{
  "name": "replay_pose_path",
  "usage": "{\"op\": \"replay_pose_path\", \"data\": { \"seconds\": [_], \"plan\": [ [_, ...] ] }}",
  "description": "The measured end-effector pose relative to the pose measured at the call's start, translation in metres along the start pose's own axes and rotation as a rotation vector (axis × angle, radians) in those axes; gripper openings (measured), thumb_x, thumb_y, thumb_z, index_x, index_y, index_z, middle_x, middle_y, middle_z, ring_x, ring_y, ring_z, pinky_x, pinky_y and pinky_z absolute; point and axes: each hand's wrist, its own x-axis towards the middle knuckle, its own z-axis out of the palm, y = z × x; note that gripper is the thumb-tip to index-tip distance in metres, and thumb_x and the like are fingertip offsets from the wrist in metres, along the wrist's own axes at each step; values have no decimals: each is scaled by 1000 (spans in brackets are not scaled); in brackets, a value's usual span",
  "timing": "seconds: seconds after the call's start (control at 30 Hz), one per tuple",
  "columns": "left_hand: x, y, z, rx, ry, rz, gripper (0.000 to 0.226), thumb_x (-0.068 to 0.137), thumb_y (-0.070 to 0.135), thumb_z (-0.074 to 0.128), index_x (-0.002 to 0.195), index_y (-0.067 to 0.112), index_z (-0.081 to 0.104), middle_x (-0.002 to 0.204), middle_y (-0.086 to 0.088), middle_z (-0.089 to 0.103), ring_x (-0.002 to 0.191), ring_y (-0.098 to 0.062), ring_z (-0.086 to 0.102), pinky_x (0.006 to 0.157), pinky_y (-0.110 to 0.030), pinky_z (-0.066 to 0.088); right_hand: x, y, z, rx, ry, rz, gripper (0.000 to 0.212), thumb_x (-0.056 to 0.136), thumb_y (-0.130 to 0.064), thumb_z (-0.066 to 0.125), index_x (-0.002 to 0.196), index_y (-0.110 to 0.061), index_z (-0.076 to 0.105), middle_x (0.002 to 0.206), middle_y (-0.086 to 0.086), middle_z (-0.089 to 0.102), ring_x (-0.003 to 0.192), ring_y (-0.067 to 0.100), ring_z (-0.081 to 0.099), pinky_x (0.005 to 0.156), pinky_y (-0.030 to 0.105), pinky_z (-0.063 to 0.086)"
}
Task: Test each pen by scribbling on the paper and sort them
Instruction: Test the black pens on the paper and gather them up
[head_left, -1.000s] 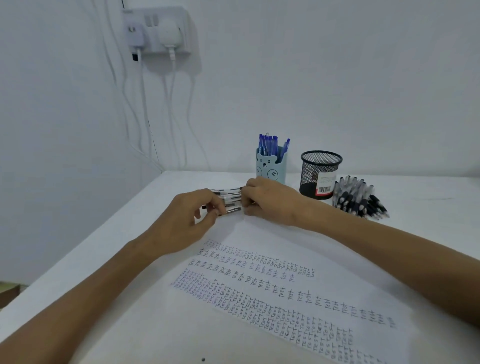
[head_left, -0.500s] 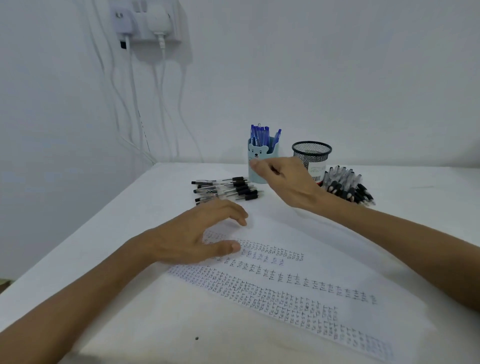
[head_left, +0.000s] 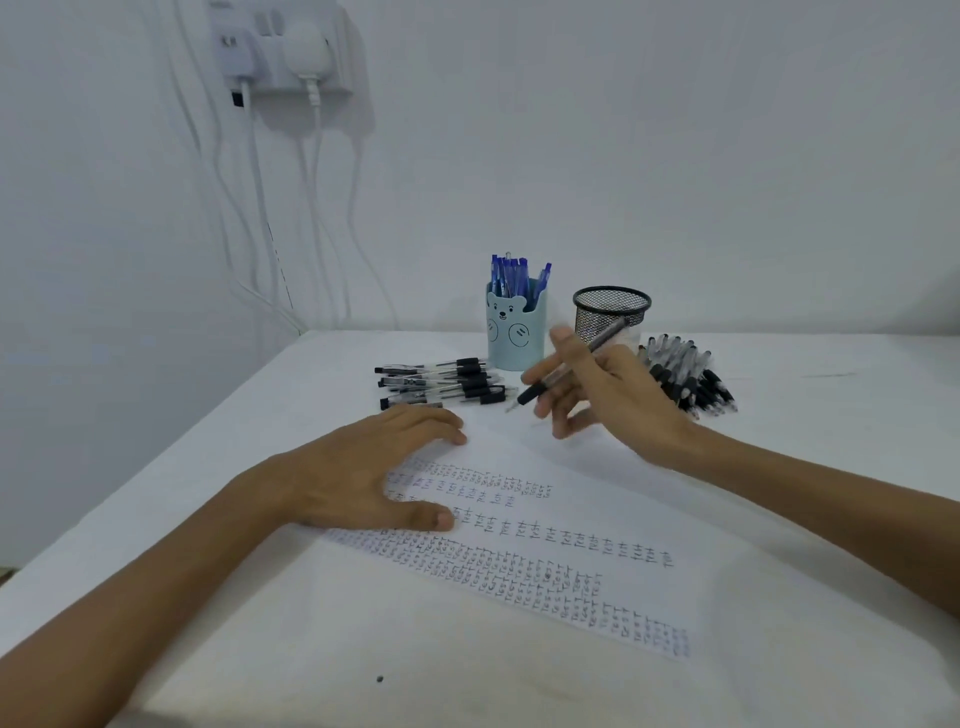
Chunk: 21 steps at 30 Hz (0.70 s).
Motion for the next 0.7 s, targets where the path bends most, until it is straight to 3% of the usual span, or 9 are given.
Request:
{"op": "replay_pose_path", "data": {
  "seconds": [0.1,0.2,0.3,0.37,0.47,0.7],
  "plan": [
    [0,3,1,-14,33,-26,86,81,89,52,152,45,32,158,35,22,147,11,19,124,-35,28,-13,11,-2,11,-103,52,20,99,-22,65,94,-3,70,77,15,69,63,26,60,43,28,44],
    [3,15,8,-32,25,-2,93,81,90,49,158,45,22,162,35,14,150,10,15,126,-35,26,-20,19,2,75,-126,144,20,101,-20,61,89,-3,62,70,17,62,52,26,52,46,32,29],
    [9,27,17,-11,-36,58,94,83,88,50,160,47,15,165,34,4,152,10,3,127,-32,19,-21,17,6,126,-129,188,24,105,-17,51,98,1,66,77,19,69,59,27,60,48,32,37],
    [11,28,19,22,-48,62,95,83,88,49,161,46,13,166,32,2,152,9,-1,128,-33,15,-20,16,6,96,-135,190,19,103,-12,54,98,0,68,80,17,70,62,26,59,46,29,38],
    [10,23,17,35,-38,48,95,84,88,48,161,45,13,167,30,2,152,9,-2,129,-34,15,-25,17,2,-24,-185,206,7,95,-4,62,92,-3,68,75,13,69,61,25,53,44,27,36],
    [9,17,19,7,7,64,94,85,85,51,161,41,19,167,28,7,153,8,2,128,-32,16,-30,11,5,-236,-237,100,9,87,-3,67,78,0,66,58,7,64,49,14,46,50,25,40]
  ]
}}
